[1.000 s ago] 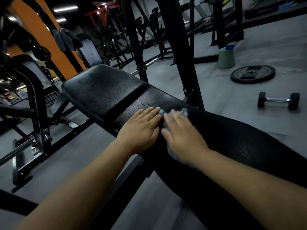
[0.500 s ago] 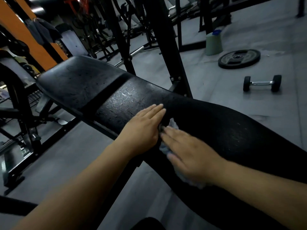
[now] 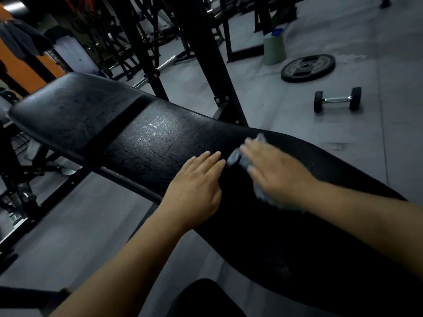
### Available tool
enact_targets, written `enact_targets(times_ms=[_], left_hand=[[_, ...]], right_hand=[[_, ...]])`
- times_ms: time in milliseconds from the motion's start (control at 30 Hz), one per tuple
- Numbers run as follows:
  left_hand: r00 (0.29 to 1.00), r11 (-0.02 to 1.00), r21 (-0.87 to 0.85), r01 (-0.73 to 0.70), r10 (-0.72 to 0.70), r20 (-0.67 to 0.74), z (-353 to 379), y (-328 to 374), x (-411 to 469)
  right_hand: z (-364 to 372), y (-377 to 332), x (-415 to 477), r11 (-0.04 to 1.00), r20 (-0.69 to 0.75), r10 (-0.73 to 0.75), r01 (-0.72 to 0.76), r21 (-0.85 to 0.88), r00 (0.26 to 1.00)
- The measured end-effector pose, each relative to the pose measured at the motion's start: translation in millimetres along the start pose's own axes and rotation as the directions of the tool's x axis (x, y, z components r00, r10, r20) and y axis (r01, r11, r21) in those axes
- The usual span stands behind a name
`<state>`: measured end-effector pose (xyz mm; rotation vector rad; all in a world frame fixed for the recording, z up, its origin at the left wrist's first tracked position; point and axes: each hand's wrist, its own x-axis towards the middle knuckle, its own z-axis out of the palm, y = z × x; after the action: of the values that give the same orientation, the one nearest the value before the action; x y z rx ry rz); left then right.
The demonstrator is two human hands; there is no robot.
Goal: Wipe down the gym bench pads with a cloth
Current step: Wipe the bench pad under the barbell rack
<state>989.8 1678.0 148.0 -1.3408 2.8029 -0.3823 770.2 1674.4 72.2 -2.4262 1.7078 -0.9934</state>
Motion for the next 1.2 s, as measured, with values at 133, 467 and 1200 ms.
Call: enact_targets(times_ms=[133,467,1200], left_hand=[[1.000,0.999,0.031,-0.010,0.010,-0.016,4,8,-5],[0.999,1.000,-0.006,-0.018,0.018,0.039,5,38,12],[0.979,0.991,-0.005,-0.137,0.136,0.153,34,131,51]], right_hand=[[9,-40,0,0.969,-0.022,0.229,-0.225,0.098,0.973],[2,4,-27,0.941,-0.015,0.332,-0.330,0.073,0.943],[-15,73,-101,0.804,-0.036,0.595,-0.595,0.010,0.803]])
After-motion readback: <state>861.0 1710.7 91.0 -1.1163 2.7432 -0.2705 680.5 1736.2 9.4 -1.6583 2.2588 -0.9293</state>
